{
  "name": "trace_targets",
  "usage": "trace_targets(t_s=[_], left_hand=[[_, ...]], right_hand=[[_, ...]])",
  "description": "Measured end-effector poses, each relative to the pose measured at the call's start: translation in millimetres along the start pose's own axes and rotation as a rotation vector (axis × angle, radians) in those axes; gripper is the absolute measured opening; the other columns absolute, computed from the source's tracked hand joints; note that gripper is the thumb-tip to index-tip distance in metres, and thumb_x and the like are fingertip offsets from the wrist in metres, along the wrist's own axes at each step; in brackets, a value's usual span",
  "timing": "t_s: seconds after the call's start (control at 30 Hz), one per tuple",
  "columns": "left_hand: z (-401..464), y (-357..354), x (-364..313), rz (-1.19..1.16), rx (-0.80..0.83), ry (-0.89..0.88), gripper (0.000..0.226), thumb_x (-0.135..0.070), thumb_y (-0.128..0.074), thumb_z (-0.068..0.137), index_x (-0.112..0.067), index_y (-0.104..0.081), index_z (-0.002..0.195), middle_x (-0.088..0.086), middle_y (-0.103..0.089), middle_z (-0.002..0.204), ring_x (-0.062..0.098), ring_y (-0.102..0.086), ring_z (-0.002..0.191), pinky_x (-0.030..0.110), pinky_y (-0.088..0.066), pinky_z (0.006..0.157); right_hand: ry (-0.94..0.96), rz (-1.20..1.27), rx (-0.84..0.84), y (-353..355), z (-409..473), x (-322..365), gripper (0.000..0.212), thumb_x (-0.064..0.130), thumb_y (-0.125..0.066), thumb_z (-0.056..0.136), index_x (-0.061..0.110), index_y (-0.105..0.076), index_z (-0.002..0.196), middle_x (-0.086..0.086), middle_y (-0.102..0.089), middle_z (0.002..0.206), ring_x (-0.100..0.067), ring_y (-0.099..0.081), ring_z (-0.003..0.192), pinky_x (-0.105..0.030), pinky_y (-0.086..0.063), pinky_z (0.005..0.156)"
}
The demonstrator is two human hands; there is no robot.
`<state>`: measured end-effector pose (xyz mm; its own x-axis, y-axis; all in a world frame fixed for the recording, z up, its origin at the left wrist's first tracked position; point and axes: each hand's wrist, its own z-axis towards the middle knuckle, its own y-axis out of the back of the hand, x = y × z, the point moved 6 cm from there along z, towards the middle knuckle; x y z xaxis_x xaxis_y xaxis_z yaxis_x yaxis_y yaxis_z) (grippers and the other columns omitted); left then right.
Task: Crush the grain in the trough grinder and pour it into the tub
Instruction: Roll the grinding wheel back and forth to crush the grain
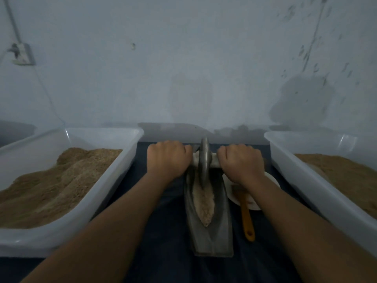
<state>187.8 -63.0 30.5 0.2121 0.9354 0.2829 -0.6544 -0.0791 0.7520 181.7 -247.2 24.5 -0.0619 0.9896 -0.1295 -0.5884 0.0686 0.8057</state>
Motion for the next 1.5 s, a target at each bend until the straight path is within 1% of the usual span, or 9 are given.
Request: trace_targets(t_s=[0.13, 0.27, 0.43, 0.73, 0.83, 1.0, 1.1, 1.37, 1.5], left_hand=[[9.0, -6.7, 0.1, -0.001, 0.0, -0.008, 0.02, -0.01, -0.039, 0.096, -0.019, -0.041, 0.078, 0.003, -0.046, 0.071, 0.021, -0.046, 0.064, 0.028, -0.028, 0.058], [-19.8, 2.9, -0.5, -0.011, -0.039, -0.002, 0.021, -0.011, -0.047, 0.092, -0.019, -0.041, 0.074, 0.003, -0.054, 0.066, 0.02, -0.04, 0.056, 0.03, -0.028, 0.058], [-74.3, 40.5, 4.5, -0.22, -0.196, 0.127, 0.031, -0.033, -0.025, 0.103, -0.028, -0.038, 0.076, -0.01, -0.042, 0.067, 0.018, -0.037, 0.058, 0.035, -0.028, 0.06], [-85.8, 49.6, 0.3, -0.241, -0.239, 0.087, 0.029, -0.033, -0.028, 0.105, -0.029, -0.037, 0.077, -0.01, -0.042, 0.069, 0.017, -0.036, 0.059, 0.036, -0.027, 0.06], [-53.7, 27.7, 2.3, -0.16, -0.093, 0.075, 0.028, -0.028, -0.039, 0.098, -0.024, -0.039, 0.07, -0.007, -0.044, 0.061, 0.017, -0.037, 0.052, 0.031, -0.023, 0.055], [-2.6, -13.2, 12.5, -0.162, 0.168, 0.075, 0.024, -0.03, -0.033, 0.105, -0.019, -0.048, 0.09, 0.0, -0.051, 0.083, 0.021, -0.044, 0.068, 0.031, -0.022, 0.053], [7.0, -17.3, 13.8, -0.165, 0.2, 0.093, 0.026, -0.031, -0.031, 0.105, -0.019, -0.049, 0.091, 0.0, -0.051, 0.082, 0.021, -0.042, 0.068, 0.03, -0.021, 0.052], [-44.3, 31.1, -2.7, -0.082, -0.027, 0.095, 0.032, -0.027, -0.038, 0.098, -0.023, -0.035, 0.067, -0.004, -0.039, 0.06, 0.02, -0.036, 0.053, 0.033, -0.026, 0.059], [-90.8, 60.9, -2.3, -0.181, -0.193, 0.062, 0.03, -0.037, -0.028, 0.107, -0.027, -0.039, 0.08, -0.006, -0.045, 0.074, 0.02, -0.037, 0.065, 0.039, -0.028, 0.064]], right_hand=[[-0.007, 0.038, -0.032, -6.5, 8.7, -1.9, 0.035, 0.026, -0.032, 0.102, 0.019, -0.037, 0.068, 0.002, -0.04, 0.062, -0.023, -0.04, 0.057, -0.032, -0.027, 0.052], [-0.011, -0.025, -0.061, 12.0, -15.6, 8.5, 0.048, 0.033, 0.0, 0.093, 0.021, -0.041, 0.072, 0.005, -0.036, 0.062, -0.022, -0.037, 0.056, -0.032, -0.024, 0.052], [0.073, 0.154, -0.277, 54.5, -63.5, 21.2, 0.034, 0.027, -0.026, 0.102, 0.023, -0.04, 0.072, 0.006, -0.035, 0.062, -0.019, -0.036, 0.053, -0.035, -0.031, 0.052], [0.049, 0.186, -0.291, 62.8, -78.8, 17.3, 0.034, 0.03, -0.029, 0.104, 0.026, -0.042, 0.073, 0.012, -0.033, 0.063, -0.013, -0.031, 0.053, -0.033, -0.022, 0.057], [0.02, 0.023, -0.083, 38.4, -51.6, 15.9, 0.034, 0.026, -0.027, 0.1, 0.021, -0.045, 0.072, 0.01, -0.034, 0.06, -0.014, -0.033, 0.052, -0.029, -0.027, 0.052], [0.031, 0.002, 0.214, 19.6, 9.5, 13.8, 0.035, 0.03, -0.025, 0.104, 0.017, -0.054, 0.089, 0.002, -0.041, 0.072, -0.017, -0.039, 0.064, -0.035, -0.029, 0.058], [0.005, 0.006, 0.249, 15.3, 20.9, 11.0, 0.037, 0.032, -0.024, 0.104, 0.018, -0.056, 0.091, 0.0, -0.043, 0.073, -0.016, -0.035, 0.06, -0.035, -0.023, 0.054], [0.035, 0.064, -0.101, 36.2, -50.8, 19.7, 0.026, 0.02, -0.036, 0.094, 0.018, -0.041, 0.069, 0.003, -0.044, 0.056, -0.018, -0.034, 0.047, -0.029, -0.027, 0.048], [0.05, 0.259, -0.278, 57.5, -88.2, 13.3, 0.033, 0.032, -0.029, 0.106, 0.028, -0.036, 0.075, 0.012, -0.03, 0.065, -0.013, -0.031, 0.058, -0.036, -0.022, 0.061]])
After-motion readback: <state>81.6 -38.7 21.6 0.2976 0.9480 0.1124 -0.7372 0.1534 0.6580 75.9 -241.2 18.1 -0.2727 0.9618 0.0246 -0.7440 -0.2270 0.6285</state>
